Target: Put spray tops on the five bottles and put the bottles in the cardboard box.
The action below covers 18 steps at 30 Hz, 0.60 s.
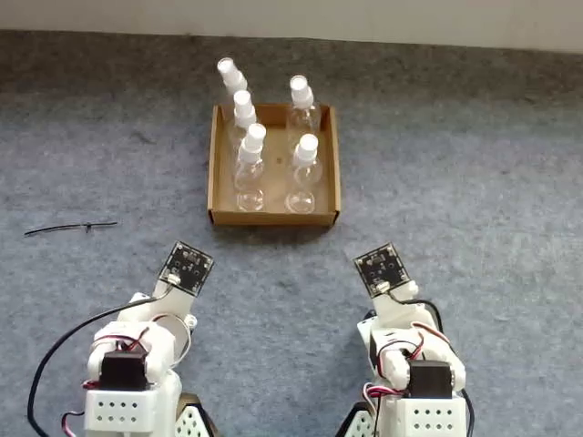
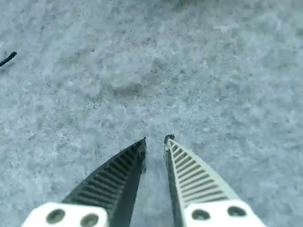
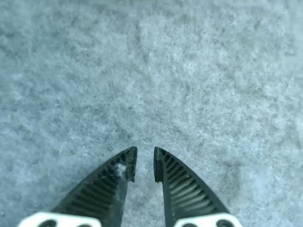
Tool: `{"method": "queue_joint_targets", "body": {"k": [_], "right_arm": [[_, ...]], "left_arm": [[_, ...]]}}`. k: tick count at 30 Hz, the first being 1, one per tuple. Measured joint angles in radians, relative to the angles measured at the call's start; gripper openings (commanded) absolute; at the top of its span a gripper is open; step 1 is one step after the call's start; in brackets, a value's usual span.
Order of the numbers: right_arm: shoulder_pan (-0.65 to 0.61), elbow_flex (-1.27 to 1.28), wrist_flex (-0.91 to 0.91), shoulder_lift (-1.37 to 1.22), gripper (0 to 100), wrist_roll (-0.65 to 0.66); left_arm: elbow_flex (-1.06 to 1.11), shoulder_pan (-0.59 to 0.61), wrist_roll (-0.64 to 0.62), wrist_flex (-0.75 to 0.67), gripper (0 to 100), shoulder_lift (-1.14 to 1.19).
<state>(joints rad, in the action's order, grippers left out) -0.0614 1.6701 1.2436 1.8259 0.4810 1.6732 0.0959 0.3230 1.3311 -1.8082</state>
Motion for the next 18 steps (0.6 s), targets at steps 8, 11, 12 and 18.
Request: {"method": "queue_joint_targets", "body": {"k": [8,11,12,18], "right_arm": [[0.000,0.000,0.000,0.002,3.7,0.000],[0.000,0.000,0.000,0.002,3.7,0.000],[0.000,0.000,0.000,0.002,3.7,0.000],[0.000,0.000,0.000,0.003,3.7,0.000]], "left_arm": [[0.002,-0.008,0.002,0.015,7,-0.014],[0.002,-0.008,0.002,0.015,7,-0.014],[0.002,-0.008,0.002,0.015,7,-0.014],[0.002,-0.008,0.002,0.015,7,-0.014]]}}
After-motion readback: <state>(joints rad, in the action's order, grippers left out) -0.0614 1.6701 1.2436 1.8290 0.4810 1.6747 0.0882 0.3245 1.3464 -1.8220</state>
